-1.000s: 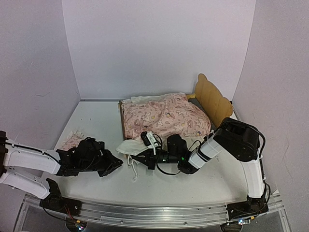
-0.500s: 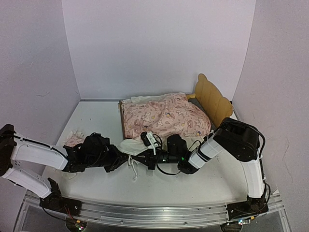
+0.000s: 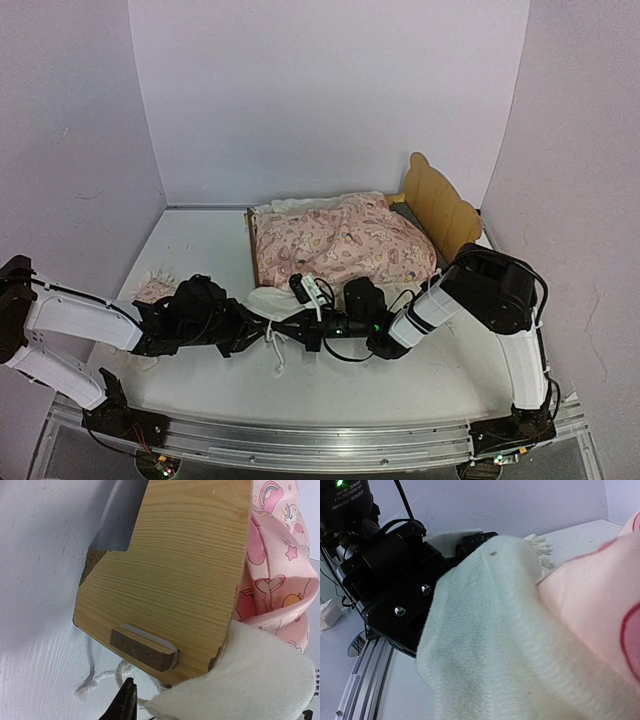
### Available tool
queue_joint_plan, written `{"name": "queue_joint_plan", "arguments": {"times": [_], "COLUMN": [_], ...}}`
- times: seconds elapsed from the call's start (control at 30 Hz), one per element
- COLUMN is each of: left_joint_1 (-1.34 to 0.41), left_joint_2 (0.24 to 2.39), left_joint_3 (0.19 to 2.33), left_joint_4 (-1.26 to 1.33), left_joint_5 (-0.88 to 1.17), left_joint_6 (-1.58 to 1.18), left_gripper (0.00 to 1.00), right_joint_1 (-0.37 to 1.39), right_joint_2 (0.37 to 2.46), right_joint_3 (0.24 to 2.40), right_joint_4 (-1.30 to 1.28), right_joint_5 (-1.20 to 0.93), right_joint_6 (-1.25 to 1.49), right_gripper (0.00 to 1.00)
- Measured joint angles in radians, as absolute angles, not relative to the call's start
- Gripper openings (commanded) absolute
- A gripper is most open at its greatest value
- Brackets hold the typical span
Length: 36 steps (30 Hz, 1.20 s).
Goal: Set up the pet bed
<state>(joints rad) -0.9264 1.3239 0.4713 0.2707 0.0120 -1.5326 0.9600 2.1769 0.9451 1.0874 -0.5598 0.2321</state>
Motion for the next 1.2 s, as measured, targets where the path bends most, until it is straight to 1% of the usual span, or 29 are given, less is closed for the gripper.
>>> {"name": "queue_joint_plan", "arguments": {"times": [0.17, 0.3, 0.53, 0.87, 0.97, 1.1, 1.2], "left_joint_1": [-0.926, -0.926, -0.927, -0.935, -0.938, -0.944, -0.944], "left_joint_2": [1.341, 1.341, 1.334, 1.343, 1.353, 1.407, 1.428], "left_joint_3": [0.471, 0.469, 0.429, 0.428, 0.428, 0.435, 0.435], "left_joint_4": [0.276, 0.289, 0.353, 0.406, 0.434, 0.472, 0.484], "left_joint_5": [0.018, 0.023, 0.012, -0.004, -0.009, 0.000, 0.007], "left_joint_6": [-1.574, -1.625, -1.753, -1.844, -1.861, -1.869, -1.883], "left_gripper": [0.25, 0.22, 0.25, 0.29, 0.29, 0.24, 0.21], "right_joint_1": [0.960, 0.960, 0.961, 0.961, 0.961, 0.961, 0.961], "right_joint_2": [2.177, 2.177, 2.177, 2.180, 2.190, 2.205, 2.207], "right_joint_3": [0.945, 0.945, 0.945, 0.945, 0.945, 0.945, 0.945], "right_joint_4": [1.085, 1.085, 1.094, 1.111, 1.118, 1.119, 1.113], "right_joint_5": [-0.561, -0.561, -0.561, -0.561, -0.562, -0.564, -0.564], "right_joint_6": [0.232, 0.232, 0.233, 0.233, 0.232, 0.233, 0.233], "right_gripper": [0.00, 0.00, 0.00, 0.00, 0.00, 0.00, 0.00]}}
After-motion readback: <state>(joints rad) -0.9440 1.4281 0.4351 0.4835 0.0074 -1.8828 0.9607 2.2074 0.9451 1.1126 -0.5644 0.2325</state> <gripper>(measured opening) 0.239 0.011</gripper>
